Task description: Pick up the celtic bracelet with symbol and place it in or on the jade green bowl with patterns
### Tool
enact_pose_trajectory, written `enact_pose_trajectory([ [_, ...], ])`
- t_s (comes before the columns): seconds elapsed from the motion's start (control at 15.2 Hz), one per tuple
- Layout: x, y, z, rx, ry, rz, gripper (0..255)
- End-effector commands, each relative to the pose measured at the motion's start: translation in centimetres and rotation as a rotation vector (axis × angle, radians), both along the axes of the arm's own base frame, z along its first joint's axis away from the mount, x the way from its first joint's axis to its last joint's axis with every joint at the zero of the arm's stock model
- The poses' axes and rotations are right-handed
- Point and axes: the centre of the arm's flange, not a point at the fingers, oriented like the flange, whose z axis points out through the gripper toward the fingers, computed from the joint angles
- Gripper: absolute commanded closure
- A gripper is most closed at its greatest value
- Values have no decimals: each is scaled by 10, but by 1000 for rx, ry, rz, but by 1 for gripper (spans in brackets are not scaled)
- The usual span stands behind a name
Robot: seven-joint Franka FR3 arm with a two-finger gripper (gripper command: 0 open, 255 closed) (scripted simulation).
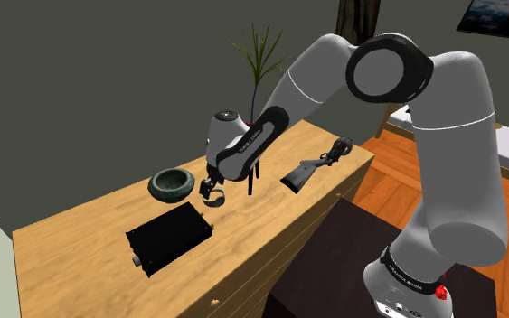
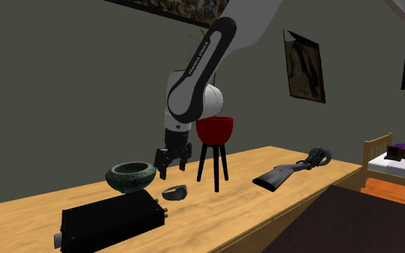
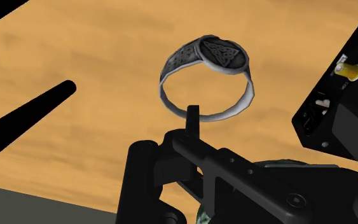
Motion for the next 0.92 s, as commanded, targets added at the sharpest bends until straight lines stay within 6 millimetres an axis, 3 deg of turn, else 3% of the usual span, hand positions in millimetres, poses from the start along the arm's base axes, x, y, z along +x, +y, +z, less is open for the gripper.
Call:
enact_pose_trajectory([
  [0.0,13,7,-20,0,1,9,0],
  [0.59,27,11,-71,1,1,13,0],
  [0.86,27,11,-71,1,1,13,0],
])
